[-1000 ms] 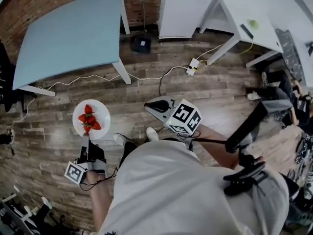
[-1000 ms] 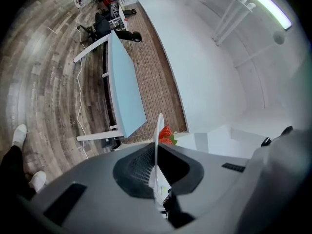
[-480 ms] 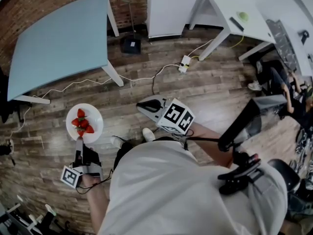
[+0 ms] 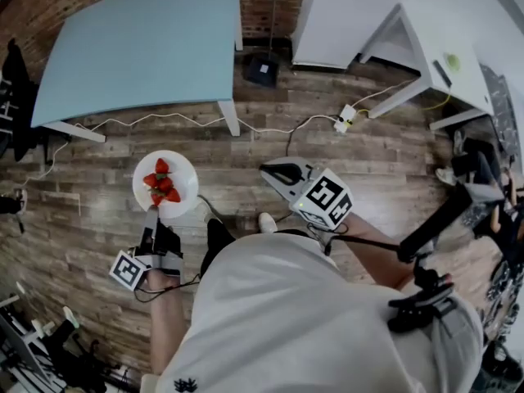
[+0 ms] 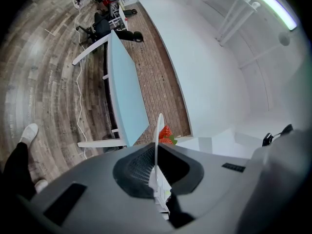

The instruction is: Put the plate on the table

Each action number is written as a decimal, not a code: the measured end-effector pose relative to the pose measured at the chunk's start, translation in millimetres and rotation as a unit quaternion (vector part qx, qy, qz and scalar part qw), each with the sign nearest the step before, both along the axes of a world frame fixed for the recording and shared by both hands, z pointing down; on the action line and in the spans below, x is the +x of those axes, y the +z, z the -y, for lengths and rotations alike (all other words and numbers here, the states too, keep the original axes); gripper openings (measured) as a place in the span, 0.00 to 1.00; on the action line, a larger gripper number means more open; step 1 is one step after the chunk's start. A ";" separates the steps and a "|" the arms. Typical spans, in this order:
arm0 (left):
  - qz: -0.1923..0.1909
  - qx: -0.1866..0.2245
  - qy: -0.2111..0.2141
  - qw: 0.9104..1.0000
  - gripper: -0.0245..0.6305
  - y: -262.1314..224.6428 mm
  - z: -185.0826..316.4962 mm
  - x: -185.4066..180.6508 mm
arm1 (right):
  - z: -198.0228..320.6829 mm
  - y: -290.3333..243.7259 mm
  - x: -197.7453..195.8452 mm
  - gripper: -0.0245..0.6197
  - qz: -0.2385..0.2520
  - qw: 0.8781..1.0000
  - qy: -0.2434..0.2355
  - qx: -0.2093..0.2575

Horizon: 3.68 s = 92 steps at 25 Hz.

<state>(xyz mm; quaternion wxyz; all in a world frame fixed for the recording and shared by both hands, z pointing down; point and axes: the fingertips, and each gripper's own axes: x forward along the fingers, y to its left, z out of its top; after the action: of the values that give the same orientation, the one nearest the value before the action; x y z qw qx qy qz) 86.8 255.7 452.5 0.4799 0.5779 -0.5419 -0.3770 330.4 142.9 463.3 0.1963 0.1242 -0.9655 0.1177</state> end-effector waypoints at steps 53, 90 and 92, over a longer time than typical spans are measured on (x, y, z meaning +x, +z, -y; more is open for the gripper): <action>-0.001 -0.085 0.262 0.961 0.06 162.0 577.0 -416.1 | 304.8 -4.6 -373.9 0.05 -0.063 0.958 0.278 -0.027; 0.200 -0.238 0.328 0.892 0.11 240.0 638.2 -411.3 | 282.9 4.5 -365.5 0.05 -0.086 0.907 0.409 -0.053; 0.228 -0.243 0.327 0.884 0.11 239.5 637.3 -412.6 | 283.1 5.1 -362.1 0.05 -0.086 0.908 0.406 -0.053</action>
<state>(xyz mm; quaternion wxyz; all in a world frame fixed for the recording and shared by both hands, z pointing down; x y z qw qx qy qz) -325.8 -381.6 691.9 0.5649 0.6573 -0.4912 0.0870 -31.7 -140.2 468.4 0.2201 0.5043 -0.8035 0.2274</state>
